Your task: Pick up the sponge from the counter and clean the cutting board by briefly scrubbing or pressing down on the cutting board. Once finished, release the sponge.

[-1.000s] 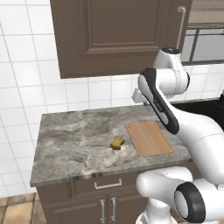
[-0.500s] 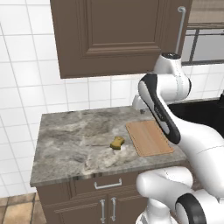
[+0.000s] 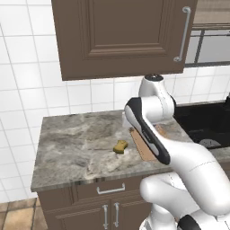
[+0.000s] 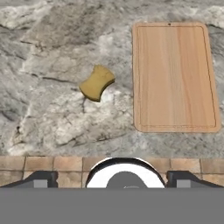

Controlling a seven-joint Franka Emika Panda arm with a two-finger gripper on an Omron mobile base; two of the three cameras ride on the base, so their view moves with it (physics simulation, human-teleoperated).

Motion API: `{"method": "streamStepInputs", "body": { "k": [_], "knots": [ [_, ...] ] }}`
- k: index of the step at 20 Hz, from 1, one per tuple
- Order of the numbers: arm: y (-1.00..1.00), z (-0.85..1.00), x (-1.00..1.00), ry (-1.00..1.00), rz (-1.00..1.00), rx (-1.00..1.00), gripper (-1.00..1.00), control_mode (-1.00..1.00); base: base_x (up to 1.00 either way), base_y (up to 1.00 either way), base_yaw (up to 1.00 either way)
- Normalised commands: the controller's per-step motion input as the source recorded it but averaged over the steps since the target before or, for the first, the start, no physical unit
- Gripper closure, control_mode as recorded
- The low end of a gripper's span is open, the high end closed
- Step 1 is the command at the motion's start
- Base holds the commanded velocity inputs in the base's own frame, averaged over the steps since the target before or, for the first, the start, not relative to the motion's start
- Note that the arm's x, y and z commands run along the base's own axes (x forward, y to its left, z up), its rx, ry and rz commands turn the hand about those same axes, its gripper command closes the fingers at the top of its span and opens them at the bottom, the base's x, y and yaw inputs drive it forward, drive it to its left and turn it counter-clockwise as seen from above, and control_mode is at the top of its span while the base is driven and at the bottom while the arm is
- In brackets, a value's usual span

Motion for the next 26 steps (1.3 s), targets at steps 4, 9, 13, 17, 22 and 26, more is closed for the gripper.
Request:
{"method": "streamStepInputs", "body": {
  "k": [4,9,13,17,22,26],
  "knots": [
    [0.32,-0.62,0.25,0.00,-0.14,0.01,-1.00,-1.00,0.00,0.00,0.00],
    [0.04,-0.68,0.39,0.00,-0.10,0.10,-1.00,-1.00,0.00,0.00,0.00],
    [0.07,-0.50,0.15,0.00,-0.11,0.03,-1.00,-1.00,0.00,0.00,0.00],
    [0.00,-0.34,0.23,0.00,-0.09,0.00,-1.00,-1.00,0.00,0.00,0.00],
    [0.02,-0.17,0.47,0.00,-0.08,0.00,-1.00,-1.00,0.00,0.00,0.00],
    [0.01,-0.10,0.48,0.00,-0.06,0.00,-1.00,-1.00,0.00,0.00,0.00]
  ]
}}
